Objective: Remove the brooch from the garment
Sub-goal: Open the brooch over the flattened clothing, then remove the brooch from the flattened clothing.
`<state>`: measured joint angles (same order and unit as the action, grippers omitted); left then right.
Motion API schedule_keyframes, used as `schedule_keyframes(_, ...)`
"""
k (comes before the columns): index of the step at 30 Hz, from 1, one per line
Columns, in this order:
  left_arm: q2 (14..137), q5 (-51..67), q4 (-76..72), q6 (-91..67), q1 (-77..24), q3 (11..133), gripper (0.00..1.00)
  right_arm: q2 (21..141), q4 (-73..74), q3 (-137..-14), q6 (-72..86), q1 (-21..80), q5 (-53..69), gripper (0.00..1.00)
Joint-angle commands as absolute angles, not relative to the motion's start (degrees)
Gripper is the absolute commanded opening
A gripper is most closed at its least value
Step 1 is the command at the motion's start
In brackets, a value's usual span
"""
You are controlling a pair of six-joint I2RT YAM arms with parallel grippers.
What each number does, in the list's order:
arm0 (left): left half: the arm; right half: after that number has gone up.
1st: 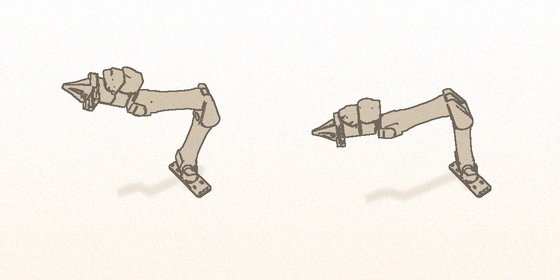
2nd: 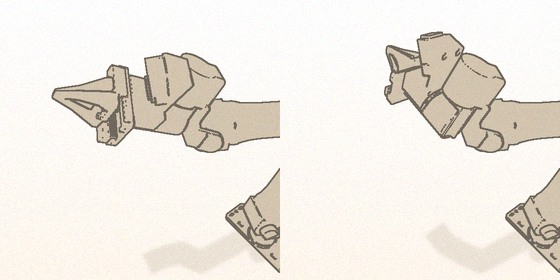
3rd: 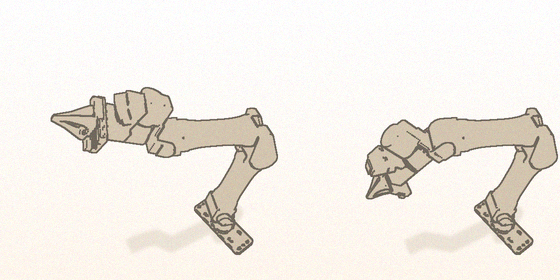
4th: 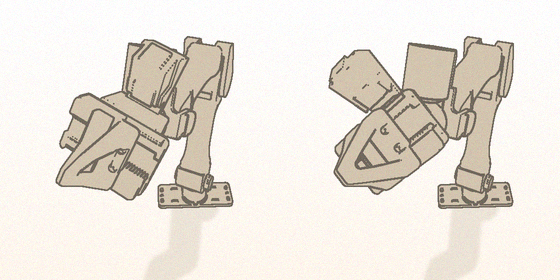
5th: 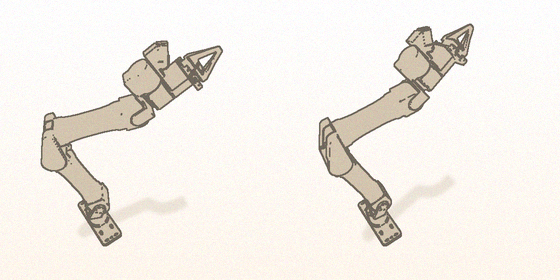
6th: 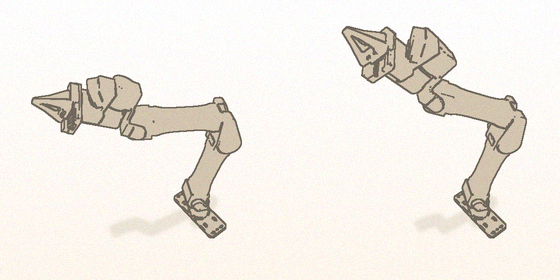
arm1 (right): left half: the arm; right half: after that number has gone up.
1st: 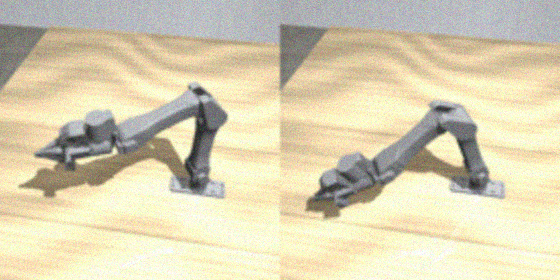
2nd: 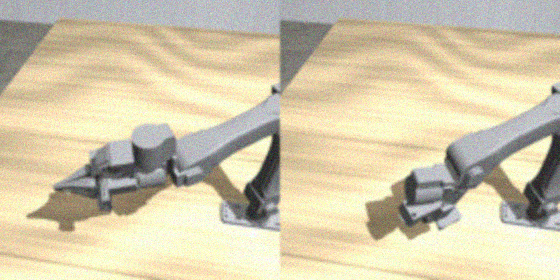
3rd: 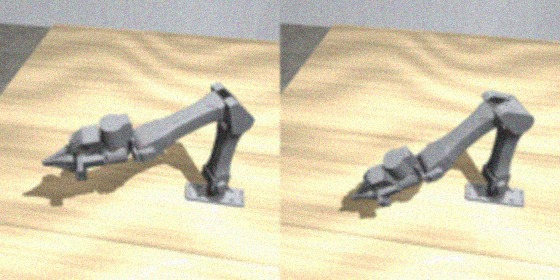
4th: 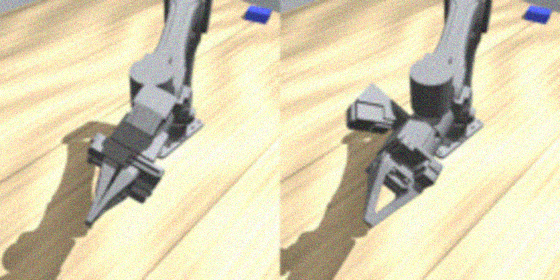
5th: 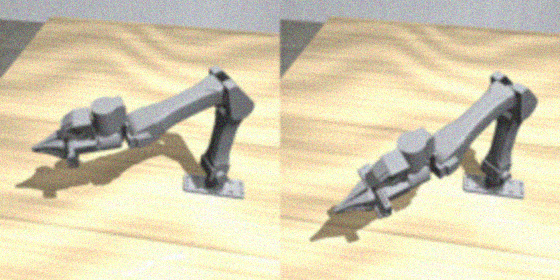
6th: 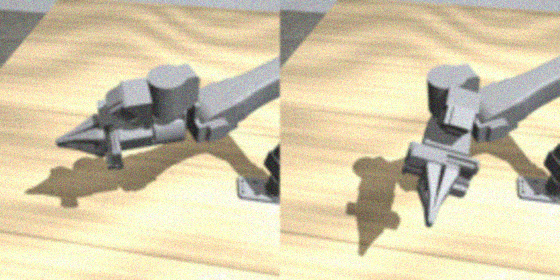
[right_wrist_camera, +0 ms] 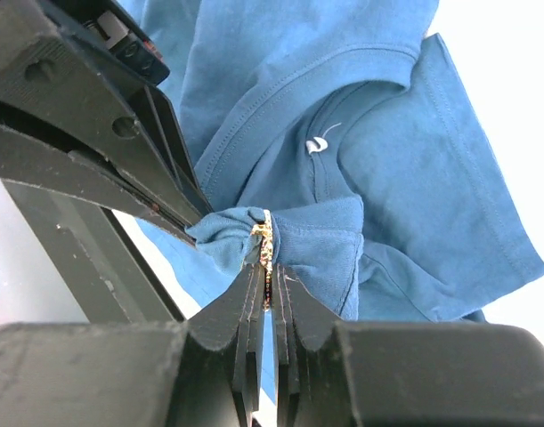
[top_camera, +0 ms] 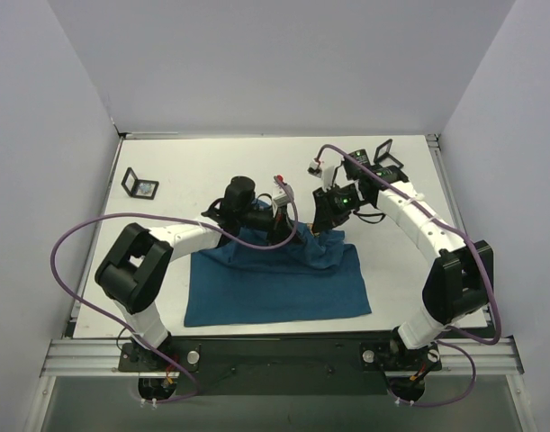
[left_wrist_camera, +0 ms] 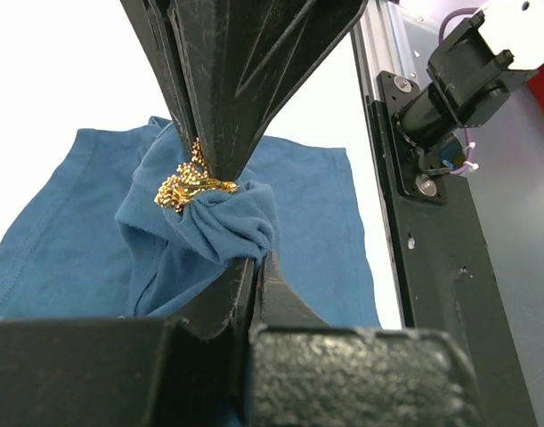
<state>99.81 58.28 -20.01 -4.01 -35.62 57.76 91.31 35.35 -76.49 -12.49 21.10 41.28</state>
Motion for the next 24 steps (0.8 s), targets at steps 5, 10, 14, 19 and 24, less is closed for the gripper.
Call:
schedule_keyframes(5, 98.4, 59.9, -19.1, -3.2, -36.3, 60.1, 0.0, 91.6, 32.1, -81.3, -9.7, 21.4, 32.4, 0.0)
schedule_keyframes(10, 98.3, 59.5, -18.6, -3.2, -36.2, 60.6, 0.0, 95.6, 30.2, -84.8, -7.7, 21.5, 29.8, 0.0)
schedule_keyframes(14, 98.3, 59.1, -18.4, -3.4, -36.1, 60.9, 0.0, 98.3, 29.1, -87.6, -5.7, 21.9, 28.7, 0.0)
schedule_keyframes(19, 98.4, 59.0, -20.0, -5.3, -34.8, 60.6, 0.0, 100.9, 28.3, -90.8, -3.4, 21.4, 26.9, 0.0)
schedule_keyframes(24, 98.3, 58.1, -20.0, -5.2, -34.4, 60.6, 0.0, 102.2, 28.5, -94.0, -1.2, 20.2, 31.0, 0.0)
